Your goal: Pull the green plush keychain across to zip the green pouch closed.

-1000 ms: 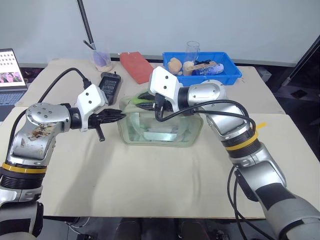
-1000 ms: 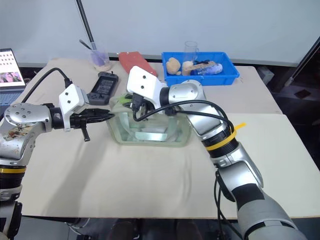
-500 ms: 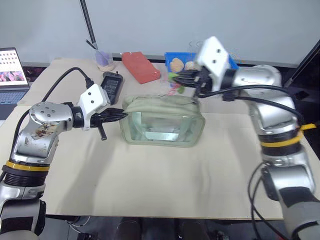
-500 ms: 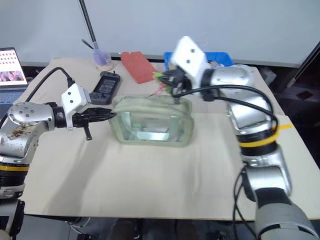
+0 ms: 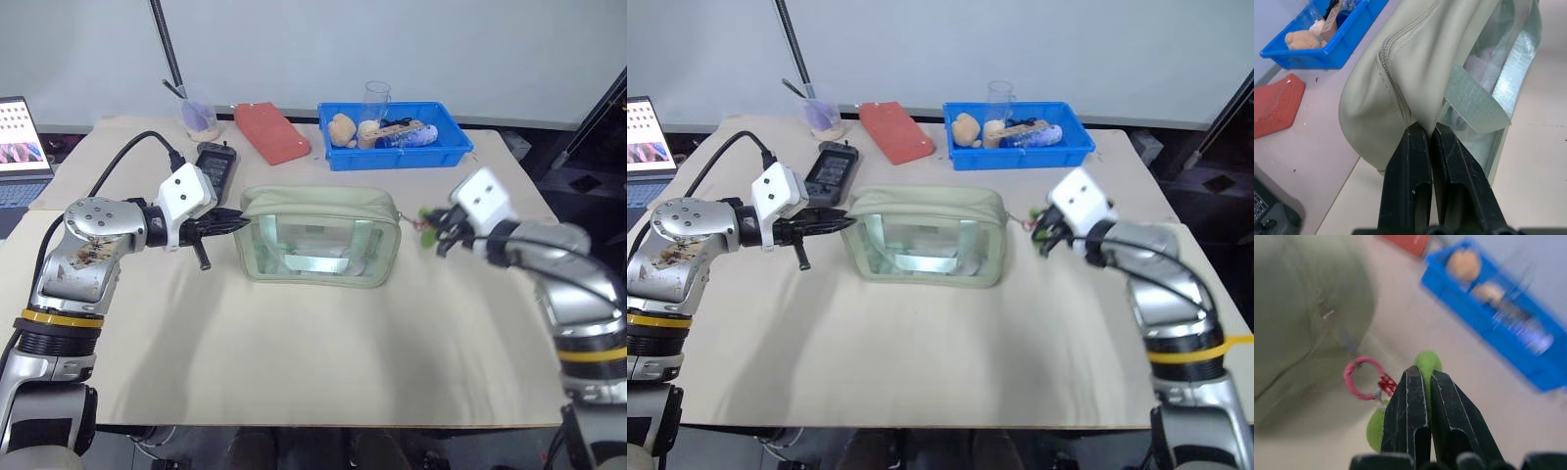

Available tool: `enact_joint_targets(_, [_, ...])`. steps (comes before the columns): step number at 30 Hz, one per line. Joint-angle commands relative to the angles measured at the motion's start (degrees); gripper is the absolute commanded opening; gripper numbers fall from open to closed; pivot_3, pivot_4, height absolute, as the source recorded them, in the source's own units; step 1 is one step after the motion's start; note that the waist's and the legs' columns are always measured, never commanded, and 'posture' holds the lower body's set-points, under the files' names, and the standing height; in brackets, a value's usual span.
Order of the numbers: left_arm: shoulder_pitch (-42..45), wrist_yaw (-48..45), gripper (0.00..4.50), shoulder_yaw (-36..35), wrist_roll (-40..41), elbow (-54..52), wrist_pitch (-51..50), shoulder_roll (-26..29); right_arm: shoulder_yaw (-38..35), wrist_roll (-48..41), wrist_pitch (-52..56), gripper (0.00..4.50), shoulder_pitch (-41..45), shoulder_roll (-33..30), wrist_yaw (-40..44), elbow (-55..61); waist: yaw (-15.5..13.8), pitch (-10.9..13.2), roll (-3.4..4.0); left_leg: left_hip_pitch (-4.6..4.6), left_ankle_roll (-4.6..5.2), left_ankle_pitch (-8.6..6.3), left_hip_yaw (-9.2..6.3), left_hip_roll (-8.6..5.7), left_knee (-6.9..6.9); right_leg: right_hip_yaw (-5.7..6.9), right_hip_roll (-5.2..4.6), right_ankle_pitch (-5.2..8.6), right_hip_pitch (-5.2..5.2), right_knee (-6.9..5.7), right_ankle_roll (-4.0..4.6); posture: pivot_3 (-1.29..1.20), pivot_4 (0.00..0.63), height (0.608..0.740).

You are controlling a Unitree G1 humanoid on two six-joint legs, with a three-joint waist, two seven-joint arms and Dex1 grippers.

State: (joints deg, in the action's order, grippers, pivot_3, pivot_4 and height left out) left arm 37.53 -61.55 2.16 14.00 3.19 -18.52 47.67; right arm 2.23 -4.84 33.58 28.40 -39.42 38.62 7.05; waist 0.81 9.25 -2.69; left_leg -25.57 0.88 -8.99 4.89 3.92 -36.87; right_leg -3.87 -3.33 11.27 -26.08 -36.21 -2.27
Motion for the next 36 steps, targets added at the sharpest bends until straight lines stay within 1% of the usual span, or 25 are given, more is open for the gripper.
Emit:
enact_joint_targets(1, [0.5, -0.1, 0.0, 0.0, -1.2, 0.5, 0.5, 0.5, 2.1, -0.4, 2.0, 0.03, -4.0, 3.0, -1.4, 3.3, 0.1, 0.0, 0.01, 0.0, 0.0, 0.0, 0.0, 0.0, 0.0, 0.0, -0.01, -0.09, 0.0, 0.0, -0.15, 0.0, 0.15, 0.74])
enact_joint_targets(5, [0.6, -0.3, 0.0, 0.0, -1.4, 0.5, 0.6, 0.3, 4.2, -1.5, 2.7, 0.03, -5.6, 6.8, -1.5, 5.0, 0.4, 0.0, 0.02, 0.03, 0.0, 0.0, -0.01, 0.01, 0.0, 0.0, 0.02, -0.13, 0.0, -0.03, -0.21, 0.0, 0.15, 0.74])
enact_joint_targets(7, [0.4, -0.4, 0.0, -0.1, -1.4, 0.4, 0.7, 0.3, 4.6, -0.2, 0.8, 0.03, -4.8, 6.4, -1.6, 4.1, 0.2, 0.0, 0.02, 0.05, 0.0, 0.0, -0.03, 0.02, 0.0, 0.0, 0.03, -0.12, 0.01, -0.04, -0.19, 0.0, 0.15, 0.74])
enact_joint_targets(9, [0.3, -0.7, 0.0, -0.4, -1.1, 0.1, 0.7, 0.6, 2.9, -0.2, -0.8, 0.03, -2.9, 5.3, -1.1, 2.2, 0.2, 0.0, 0.02, 0.05, 0.0, 0.0, -0.02, 0.01, -0.02, 0.0, 0.02, -0.07, 0.02, -0.02, -0.11, 0.0, 0.15, 0.74])
enact_joint_targets(10, [0.3, -0.9, 0.0, -0.7, -0.7, 0.0, 0.5, 0.7, 1.9, -0.6, -1.5, 0.38, -1.8, 4.4, -0.4, 1.3, 0.2, 0.0, 0.02, 0.04, 0.0, 0.0, -0.01, 0.01, -0.02, 0.0, 0.01, -0.07, 0.02, -0.01, -0.1, 0.0, 0.15, 0.74])
enact_joint_targets(11, [0.2, -1.1, 0.36, -1.1, -0.2, -0.3, 0.3, 0.7, 0.9, -1.2, -1.8, 0.8, -0.8, 3.5, 0.6, 0.6, 0.2, 0.0, 0.02, 0.04, 0.0, 0.0, 0.0, 0.01, -0.03, -0.01, 0.0, -0.07, 0.01, -0.01, -0.1, 0.0, 0.15, 0.74])
enact_joint_targets(12, [0.2, -1.3, 0.75, -1.6, 0.6, -0.6, -0.5, 0.7, 0.1, -2.1, -2.1, 1.05, 0.1, 2.4, 2.1, 0.1, 0.1, 0.0, 0.02, 0.04, 0.0, 0.0, 0.0, 0.0, -0.04, -0.01, 0.0, -0.06, 0.01, -0.01, -0.09, 0.0, 0.15, 0.74])
enact_joint_targets(14, [0.2, -2.0, 1.53, -2.9, 2.4, -1.3, -2.3, 1.1, -1.7, -4.0, -2.5, 1.75, 2.2, -0.7, 5.6, -0.8, 0.1, 0.0, 0.01, 0.03, 0.0, 0.0, 0.0, 0.01, -0.03, -0.01, 0.0, -0.06, 0.01, 0.01, -0.09, 0.0, 0.15, 0.74])
enact_joint_targets(16, [0.5, -1.7, 2.53, -4.5, 2.8, -0.7, -2.8, 1.7, -3.1, -5.6, -2.8, 2.46, 4.0, -4.6, 10.1, -1.4, 0.0, 0.0, 0.01, -0.03, 0.0, 0.0, -0.01, 0.01, -0.02, -0.01, 0.01, -0.08, -0.05, 0.0, -0.12, 0.0, 0.15, 0.74])
enact_joint_targets(18, [0.7, -2.0, 3.45, -6.4, 4.1, 0.0, -4.2, 2.8, -4.3, -7.9, -2.6, 3.12, 5.0, -8.2, 14.9, -1.3, 0.0, 0.0, 0.01, -0.02, 0.01, 0.0, -0.02, 0.01, -0.01, 0.0, 0.02, -0.07, -0.04, 0.02, -0.13, 0.0, 0.15, 0.74])
enact_joint_targets(20, [1.6, -2.5, 4.41, -9.2, 7.3, -0.5, -8.6, 4.0, -6.5, -12.4, 0.1, 3.84, 6.4, -10.7, 18.9, 0.1, 0.0, 0.0, 0.01, -0.02, 0.02, -0.01, -0.03, 0.03, 0.02, 0.0, 0.04, -0.07, -0.03, 0.04, -0.14, 0.0, 0.15, 0.74])
enact_joint_targets(22, [2.3, -2.7, 4.5, -11.4, 9.7, -0.6, -11.6, 5.2, -8.7, -17.7, 3.2, 4.47, 7.6, -11.6, 21.7, 2.8, 0.1, 0.0, 0.0, -0.02, 0.03, -0.02, -0.02, 0.03, 0.02, 0.0, 0.03, -0.06, -0.06, 0.03, -0.15, 0.0, 0.15, 0.74])
enact_joint_targets(25, [3.7, -3.2, 4.5, -13.8, 11.7, 0.9, -15.0, 7.6, -12.9, -27.4, 12.4, 4.47, 12.4, -10.0, 19.8, 7.5, 0.6, 0.0, 0.02, 0.0, 0.03, -0.02, -0.02, 0.05, 0.03, 0.0, 0.04, -0.08, -0.07, 0.01, -0.17, 0.0, 0.15, 0.74])
enact_joint_targets(28, [4.0, -4.4, 4.5, -15.3, 14.2, 0.5, -18.5, 9.7, -14.4, -31.9, 16.8, 4.47, 16.1, -9.4, 17.3, 9.8, 0.4, 0.0, 0.02, 0.02, 0.02, -0.02, -0.06, 0.07, 0.04, 0.01, 0.07, -0.1, -0.07, -0.04, -0.19, 0.0, 0.15, 0.74])
enact_joint_targets(31, [3.6, -4.4, 4.5, -15.9, 15.1, 0.0, -18.9, 10.2, -14.3, -33.0, 17.6, 4.47, 16.4, -9.6, 16.1, 10.5, 0.0, 0.0, 0.01, 0.02, 0.01, -0.03, -0.03, 0.06, 0.05, 0.02, 0.01, 0.08, -0.04, 0.04, 0.11, 0.0, 0.15, 0.74])
enact_joint_targets(36, [3.8, -3.2, 4.5, -16.1, 15.4, -0.7, -18.3, 9.4, -13.0, -31.7, 15.0, 4.47, 13.7, -10.6, 16.3, 9.6, -0.5, 0.0, 0.01, -0.05, 0.0, -0.02, 0.04, -0.03, 0.01, 0.02, -0.11, 0.07, -0.03, 0.1, 0.11, 0.0, 0.15, 0.74])
